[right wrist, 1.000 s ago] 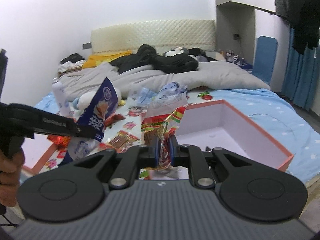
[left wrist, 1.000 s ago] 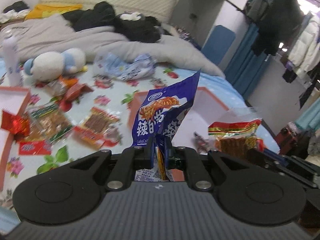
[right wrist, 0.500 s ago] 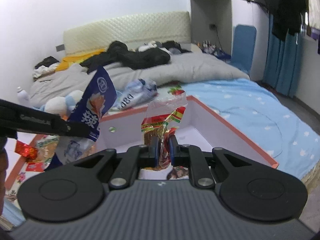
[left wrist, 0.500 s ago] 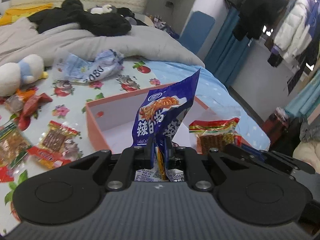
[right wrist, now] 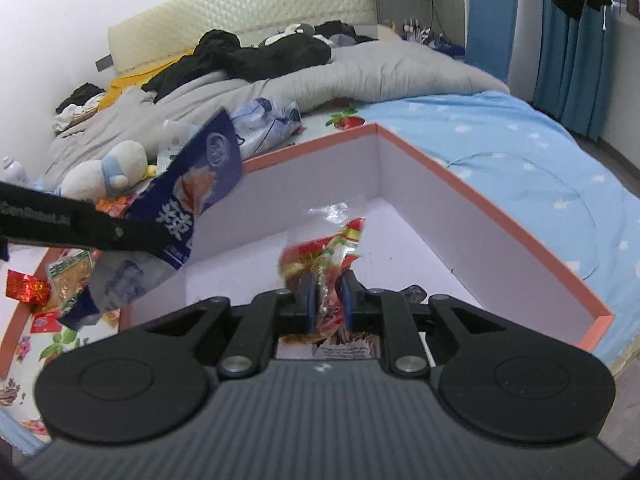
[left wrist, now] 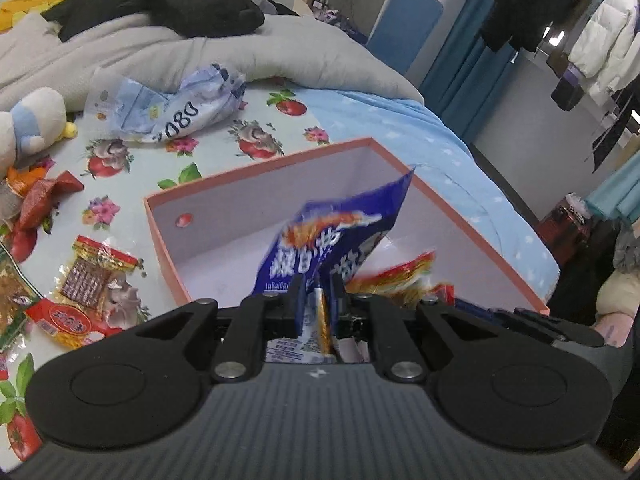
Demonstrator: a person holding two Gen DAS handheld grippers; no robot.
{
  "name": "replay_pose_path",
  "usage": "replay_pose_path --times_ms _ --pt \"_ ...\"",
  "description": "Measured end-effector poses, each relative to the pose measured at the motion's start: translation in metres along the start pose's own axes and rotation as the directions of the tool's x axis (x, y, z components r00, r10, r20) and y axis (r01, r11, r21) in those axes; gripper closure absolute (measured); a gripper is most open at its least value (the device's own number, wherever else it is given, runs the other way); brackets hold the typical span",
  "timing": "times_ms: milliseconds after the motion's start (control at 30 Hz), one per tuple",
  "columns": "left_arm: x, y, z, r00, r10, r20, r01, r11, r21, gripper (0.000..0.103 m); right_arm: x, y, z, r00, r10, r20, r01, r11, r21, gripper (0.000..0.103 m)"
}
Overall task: Organize snacks
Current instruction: 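Open both grippers to drop the two packets into the deep pink box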
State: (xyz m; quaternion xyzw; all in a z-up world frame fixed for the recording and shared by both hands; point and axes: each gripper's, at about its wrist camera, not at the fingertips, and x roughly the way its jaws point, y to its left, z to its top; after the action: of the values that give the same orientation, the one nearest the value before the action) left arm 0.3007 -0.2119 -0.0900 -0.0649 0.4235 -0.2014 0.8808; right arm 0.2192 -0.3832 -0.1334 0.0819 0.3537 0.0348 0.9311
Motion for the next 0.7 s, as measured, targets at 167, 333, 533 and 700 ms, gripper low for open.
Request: replay_pose_path --times_ms 167,333,533,700 --pt "-0.010 -0.004 0.001 1.000 -0.003 0.024 0.003 1.000 0.006 0.055 -0.005 -0.003 -0.004 1.000 -0.002 0.003 0.002 1.000 0.007 0.057" --pt "-0.033 -0.009 -0.005 0.998 -0.016 0.062 0.015 1.000 0.013 0.055 -0.021 -0.003 -0.009 0.999 0.018 0.028 -0.019 1.000 0.012 0.057" --pt "-0.073 -0.008 -0.025 0.994 -0.018 0.107 0.016 1.000 0.019 0.055 -0.053 0.013 -0.014 0.996 0.049 0.081 -0.050 0.999 0.010 0.057" --pt "-0.110 0.003 -0.043 0.990 -0.013 0.140 0.011 1.000 0.012 0.055 -0.082 0.031 -0.022 0.990 0.070 0.122 -0.071 0.997 0.006 0.057"
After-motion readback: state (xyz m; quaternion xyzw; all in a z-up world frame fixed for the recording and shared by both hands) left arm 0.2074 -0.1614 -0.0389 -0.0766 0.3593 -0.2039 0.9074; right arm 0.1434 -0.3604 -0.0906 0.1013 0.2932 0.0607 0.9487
